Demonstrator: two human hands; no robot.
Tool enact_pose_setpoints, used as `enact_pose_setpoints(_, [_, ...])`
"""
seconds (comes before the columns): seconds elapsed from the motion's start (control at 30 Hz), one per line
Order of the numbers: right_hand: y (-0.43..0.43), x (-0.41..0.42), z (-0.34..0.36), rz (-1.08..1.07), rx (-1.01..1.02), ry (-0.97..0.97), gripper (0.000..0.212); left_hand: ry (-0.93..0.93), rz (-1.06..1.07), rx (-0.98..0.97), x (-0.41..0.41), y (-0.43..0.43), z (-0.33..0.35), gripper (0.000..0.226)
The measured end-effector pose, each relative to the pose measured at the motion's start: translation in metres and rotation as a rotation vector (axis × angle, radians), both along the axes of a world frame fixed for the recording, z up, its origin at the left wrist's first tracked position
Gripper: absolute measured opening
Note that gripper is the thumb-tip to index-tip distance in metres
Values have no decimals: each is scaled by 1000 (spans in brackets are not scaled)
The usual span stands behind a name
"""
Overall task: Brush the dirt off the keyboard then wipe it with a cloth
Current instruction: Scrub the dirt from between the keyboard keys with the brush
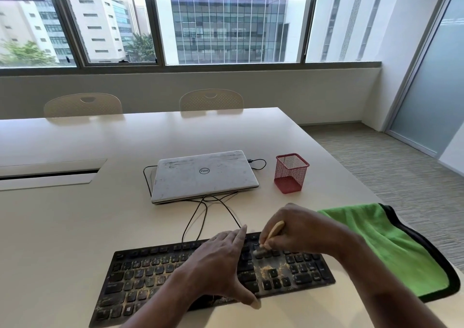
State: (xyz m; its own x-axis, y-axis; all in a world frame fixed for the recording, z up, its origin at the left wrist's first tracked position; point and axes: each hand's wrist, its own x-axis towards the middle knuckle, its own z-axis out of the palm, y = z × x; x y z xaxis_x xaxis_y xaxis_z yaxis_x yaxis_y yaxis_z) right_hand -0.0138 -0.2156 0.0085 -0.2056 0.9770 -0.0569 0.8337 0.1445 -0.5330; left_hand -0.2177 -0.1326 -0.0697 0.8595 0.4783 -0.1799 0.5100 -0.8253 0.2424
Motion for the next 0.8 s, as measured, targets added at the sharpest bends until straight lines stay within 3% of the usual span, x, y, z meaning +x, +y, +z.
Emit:
enact_pose_setpoints(0.1, [3, -6, -4, 21, 17, -25, 14, -5, -2, 7, 0, 0, 0, 149])
enact_pose_setpoints(0.27, [-3, -2, -3, 30, -132, -40, 12, -5, 1, 11, 0, -1, 0, 149])
enact_pose_setpoints(0.43, [0, 0, -2, -38, 81, 13, 11, 1, -6, 12, 0, 0, -1, 149])
enact_pose_setpoints(0.63, [2, -4, -7, 0, -67, -77, 9, -16, -5, 11, 0, -1, 2, 149])
enact_pose_setpoints(0.8, [7, -6, -2, -7, 58, -32, 14, -17, -3, -3, -1, -1, 0, 149])
